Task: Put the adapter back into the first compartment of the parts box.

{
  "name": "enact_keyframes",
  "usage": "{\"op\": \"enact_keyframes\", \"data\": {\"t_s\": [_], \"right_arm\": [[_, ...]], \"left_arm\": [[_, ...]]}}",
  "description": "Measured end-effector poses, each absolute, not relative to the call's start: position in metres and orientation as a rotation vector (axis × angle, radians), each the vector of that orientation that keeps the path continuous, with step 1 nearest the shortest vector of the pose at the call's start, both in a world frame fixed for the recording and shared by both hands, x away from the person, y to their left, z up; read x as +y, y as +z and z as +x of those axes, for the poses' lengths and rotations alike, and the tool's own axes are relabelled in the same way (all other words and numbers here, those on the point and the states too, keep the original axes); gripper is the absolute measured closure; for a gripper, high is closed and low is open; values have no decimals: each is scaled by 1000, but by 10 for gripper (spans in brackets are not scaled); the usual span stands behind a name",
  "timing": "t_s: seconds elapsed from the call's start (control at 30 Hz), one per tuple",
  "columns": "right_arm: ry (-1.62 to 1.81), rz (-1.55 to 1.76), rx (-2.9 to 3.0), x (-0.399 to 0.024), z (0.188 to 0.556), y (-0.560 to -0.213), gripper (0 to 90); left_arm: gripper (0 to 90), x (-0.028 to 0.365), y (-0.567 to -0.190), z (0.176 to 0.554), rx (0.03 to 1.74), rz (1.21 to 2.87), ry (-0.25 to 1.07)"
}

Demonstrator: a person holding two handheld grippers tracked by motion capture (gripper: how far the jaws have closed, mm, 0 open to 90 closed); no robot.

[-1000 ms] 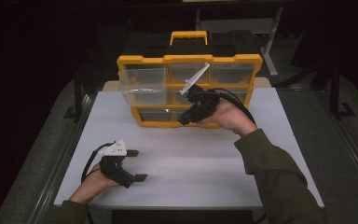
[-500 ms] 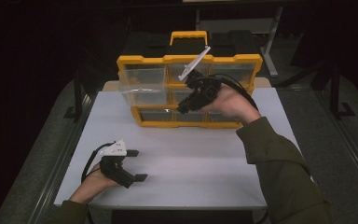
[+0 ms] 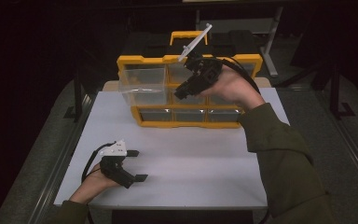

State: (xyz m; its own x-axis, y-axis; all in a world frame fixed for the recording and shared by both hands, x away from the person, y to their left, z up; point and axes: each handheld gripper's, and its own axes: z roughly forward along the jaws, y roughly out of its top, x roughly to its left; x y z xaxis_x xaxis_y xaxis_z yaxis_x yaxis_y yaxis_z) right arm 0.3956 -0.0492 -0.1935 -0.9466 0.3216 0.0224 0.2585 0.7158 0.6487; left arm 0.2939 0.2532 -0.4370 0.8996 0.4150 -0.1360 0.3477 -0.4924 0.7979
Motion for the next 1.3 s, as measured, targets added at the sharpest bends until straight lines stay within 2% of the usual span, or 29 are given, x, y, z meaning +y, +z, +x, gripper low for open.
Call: {"op": "enact_keyframes", "data": {"t_s": [0.8,1.03,1.3], "right_arm": [[1123,443,2758,-14,410,-143,755],[1121,428,2755,5,418,-144,754],[1065,421,2801,30,432,-162,754]], "left_arm": [[0,254,-437,294,543,2132,91],[0,254,-437,295,547,2128,87],[0,253,-436,296,549,2121,83]]}}
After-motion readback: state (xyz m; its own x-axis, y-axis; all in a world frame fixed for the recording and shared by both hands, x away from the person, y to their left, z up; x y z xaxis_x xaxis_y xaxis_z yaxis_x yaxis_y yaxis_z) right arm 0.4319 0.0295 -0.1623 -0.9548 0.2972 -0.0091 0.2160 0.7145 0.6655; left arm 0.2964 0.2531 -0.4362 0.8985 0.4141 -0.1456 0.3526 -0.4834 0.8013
